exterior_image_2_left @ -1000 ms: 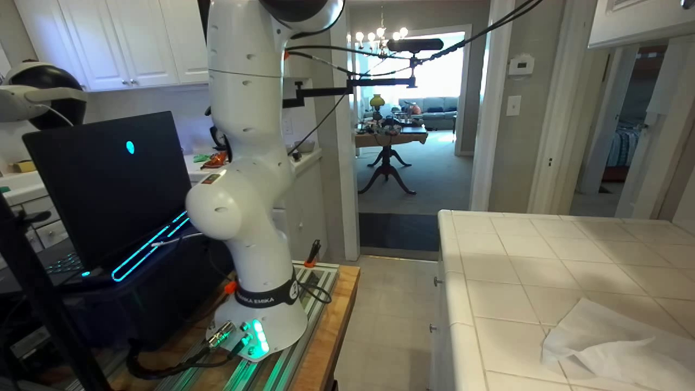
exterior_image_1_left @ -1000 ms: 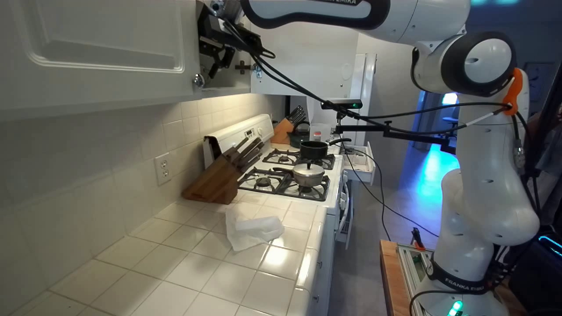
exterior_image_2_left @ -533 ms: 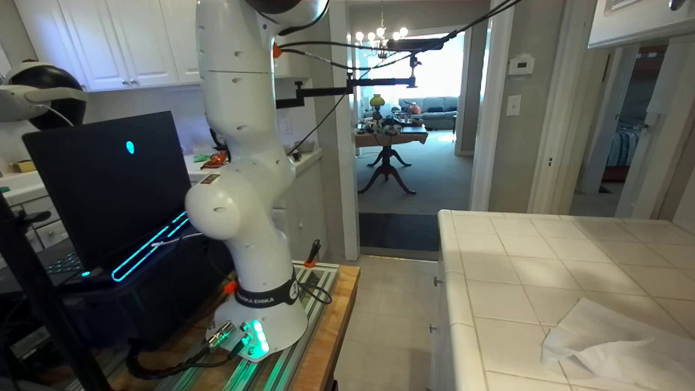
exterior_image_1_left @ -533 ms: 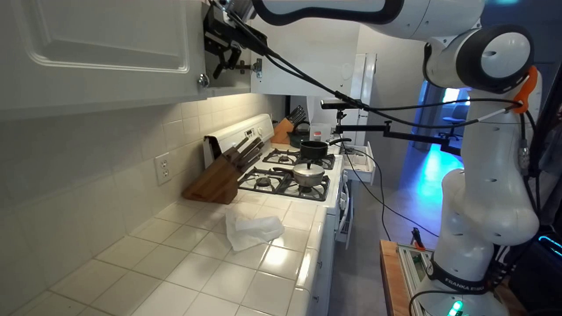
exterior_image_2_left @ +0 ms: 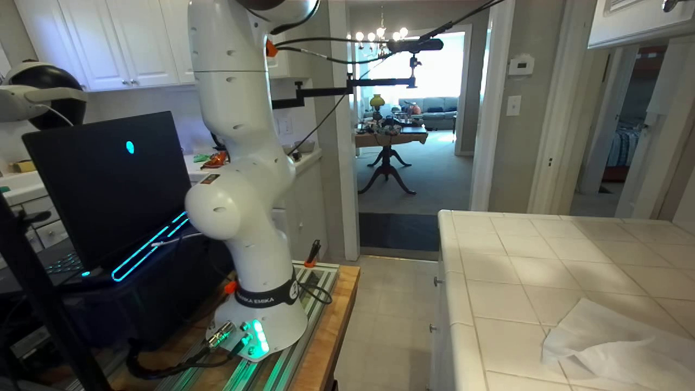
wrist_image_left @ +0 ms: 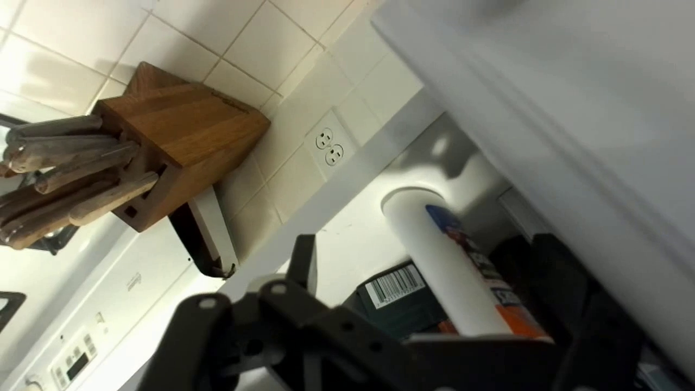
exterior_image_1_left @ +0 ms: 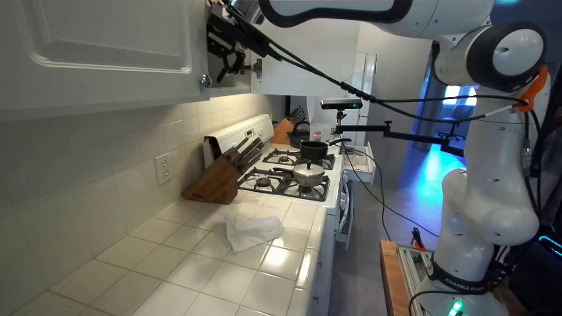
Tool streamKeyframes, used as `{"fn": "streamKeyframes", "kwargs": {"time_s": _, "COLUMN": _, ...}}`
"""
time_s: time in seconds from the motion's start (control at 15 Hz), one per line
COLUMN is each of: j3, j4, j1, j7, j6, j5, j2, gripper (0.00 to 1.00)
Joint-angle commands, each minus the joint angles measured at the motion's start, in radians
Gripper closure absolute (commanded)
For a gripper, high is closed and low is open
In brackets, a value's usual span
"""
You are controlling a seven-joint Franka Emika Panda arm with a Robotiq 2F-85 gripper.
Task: Put the glue into the cupboard
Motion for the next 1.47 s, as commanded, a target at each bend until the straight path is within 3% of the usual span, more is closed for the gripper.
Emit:
{"fn": "streamKeyframes", "kwargs": {"time_s": 0.0, "j3": 0.0, "j4": -0.103, "j1": -0.002, "j7": 0.074, "j6": 0.051, "j5": 0.054, "j2": -0.081, "gripper": 0.0}}
{"fn": "streamKeyframes", "kwargs": {"time_s": 0.73, "j3": -0.039, "j4": -0.257, "j1": 0.002, "j7": 0.329, "j6": 0.309, "j5": 0.021, "j2": -0.155, "gripper": 0.0}}
{"fn": "streamKeyframes", "kwargs": {"time_s": 1.4, "j3": -0.031, "j4": -0.38, "j1": -0.018, "j7": 0.339, "j6": 0.376, "j5": 0.032, "j2": -0.245, "gripper": 0.0}}
